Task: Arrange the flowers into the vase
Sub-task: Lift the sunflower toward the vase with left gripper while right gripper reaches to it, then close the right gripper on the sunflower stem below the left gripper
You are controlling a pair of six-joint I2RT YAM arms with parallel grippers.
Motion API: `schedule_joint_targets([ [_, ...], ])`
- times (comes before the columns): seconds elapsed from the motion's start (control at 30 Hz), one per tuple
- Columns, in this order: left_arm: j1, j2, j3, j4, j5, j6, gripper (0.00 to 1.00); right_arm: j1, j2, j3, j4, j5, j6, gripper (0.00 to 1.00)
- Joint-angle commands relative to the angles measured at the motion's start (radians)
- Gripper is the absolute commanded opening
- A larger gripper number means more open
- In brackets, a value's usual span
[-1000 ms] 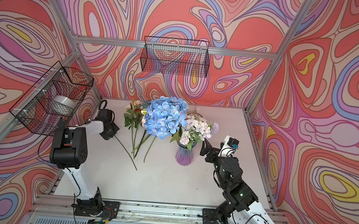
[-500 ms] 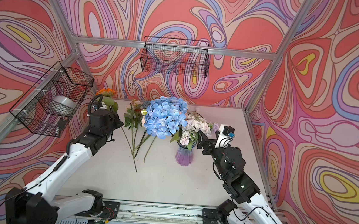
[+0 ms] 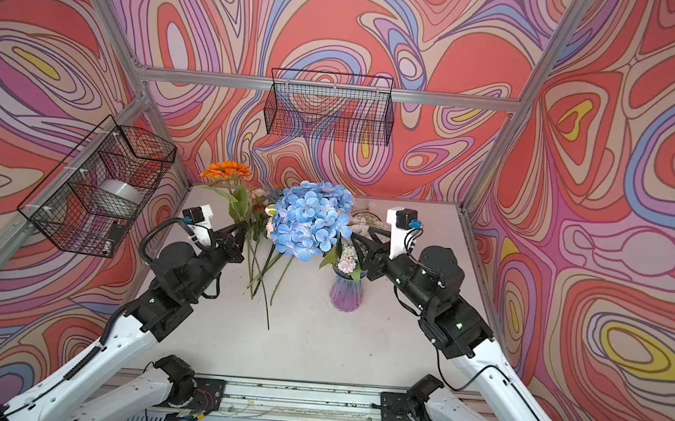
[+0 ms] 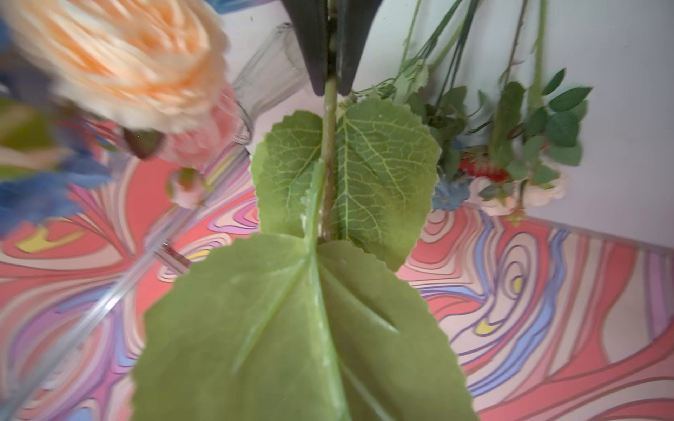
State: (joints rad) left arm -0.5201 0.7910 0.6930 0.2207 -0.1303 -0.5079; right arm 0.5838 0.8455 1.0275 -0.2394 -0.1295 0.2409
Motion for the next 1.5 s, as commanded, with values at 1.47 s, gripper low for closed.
schedule_joint_targets([
  [1.47,-0.484,0.406,0.231,0.626,0.368,0.25,0.0,0.029,-0.008,-0.149,0.139,-0.455,0.123,0.34],
])
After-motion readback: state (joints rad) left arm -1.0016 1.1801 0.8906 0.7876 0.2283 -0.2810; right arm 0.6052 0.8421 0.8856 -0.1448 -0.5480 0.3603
